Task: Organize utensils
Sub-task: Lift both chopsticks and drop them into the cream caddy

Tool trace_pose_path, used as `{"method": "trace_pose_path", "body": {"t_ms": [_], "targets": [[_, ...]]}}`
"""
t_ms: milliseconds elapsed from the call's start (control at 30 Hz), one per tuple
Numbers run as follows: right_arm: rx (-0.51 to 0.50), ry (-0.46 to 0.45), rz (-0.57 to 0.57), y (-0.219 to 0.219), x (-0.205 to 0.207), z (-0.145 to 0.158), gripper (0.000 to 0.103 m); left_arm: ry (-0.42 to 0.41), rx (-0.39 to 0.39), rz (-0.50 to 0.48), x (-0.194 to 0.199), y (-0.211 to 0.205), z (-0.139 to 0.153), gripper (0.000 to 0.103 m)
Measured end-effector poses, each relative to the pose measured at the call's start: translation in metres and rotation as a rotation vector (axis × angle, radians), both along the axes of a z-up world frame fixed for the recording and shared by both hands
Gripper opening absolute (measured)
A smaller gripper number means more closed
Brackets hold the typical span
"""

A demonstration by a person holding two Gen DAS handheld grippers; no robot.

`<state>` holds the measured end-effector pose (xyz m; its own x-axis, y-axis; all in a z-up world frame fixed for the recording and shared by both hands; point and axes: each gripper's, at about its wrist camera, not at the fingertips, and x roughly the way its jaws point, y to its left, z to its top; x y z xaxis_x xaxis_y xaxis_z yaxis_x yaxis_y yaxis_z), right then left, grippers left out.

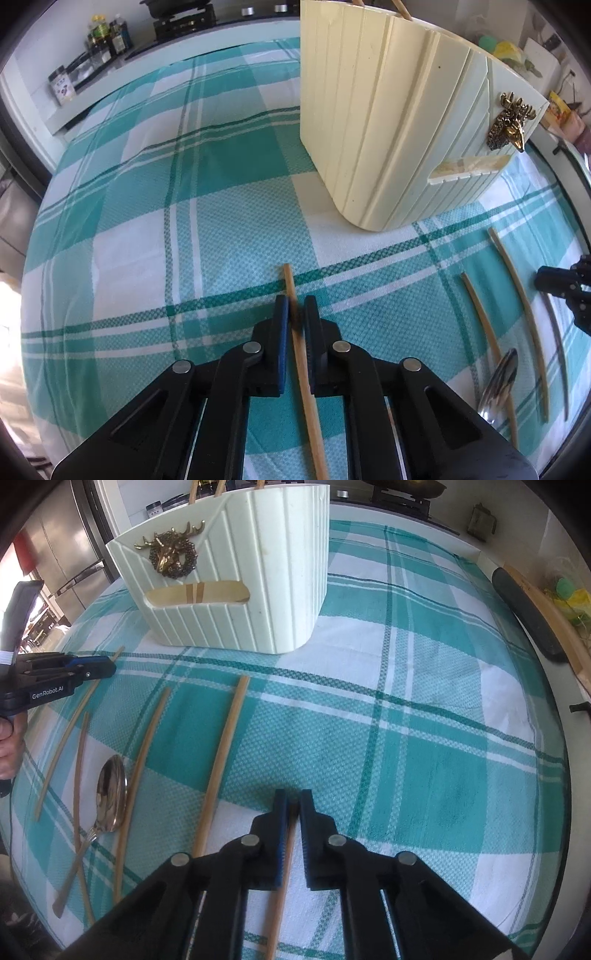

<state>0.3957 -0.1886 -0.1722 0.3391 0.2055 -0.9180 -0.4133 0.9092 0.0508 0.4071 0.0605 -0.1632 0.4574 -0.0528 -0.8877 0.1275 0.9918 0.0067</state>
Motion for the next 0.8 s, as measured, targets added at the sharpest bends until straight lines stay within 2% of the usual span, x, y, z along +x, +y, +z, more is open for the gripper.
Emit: {"method": "trace_pose_path", "body": {"t_ms": [100,200,400,567,700,800], "targets": [[0.045,-0.013,-0.015,-0.005,0.002,0.004,0.006,-0.020,-0.018,0.011,-0.001,0.000,0.003,0.004],[0.111,-0.067,-0.036,-0.012,0.000,0.023,0.006,-0.072,-0.038,0.025,-0.010,0.002,0.020,0.004],[0.217,-0.222,-0.045,-0.022,-0.023,0.088,0.006,-0.230,-0.095,0.053,-0.045,0.014,0.086,0.004],[0.264,-0.356,-0.024,-0.025,-0.055,0.142,0.006,-0.361,-0.135,0.052,-0.085,0.022,0.142,0.004],[0.281,-0.440,-0.004,-0.025,-0.079,0.170,0.006,-0.433,-0.165,0.046,-0.107,0.026,0.170,0.004],[0.287,-0.488,0.008,-0.023,-0.094,0.185,0.006,-0.449,-0.167,0.023,-0.114,0.027,0.178,0.004]]}}
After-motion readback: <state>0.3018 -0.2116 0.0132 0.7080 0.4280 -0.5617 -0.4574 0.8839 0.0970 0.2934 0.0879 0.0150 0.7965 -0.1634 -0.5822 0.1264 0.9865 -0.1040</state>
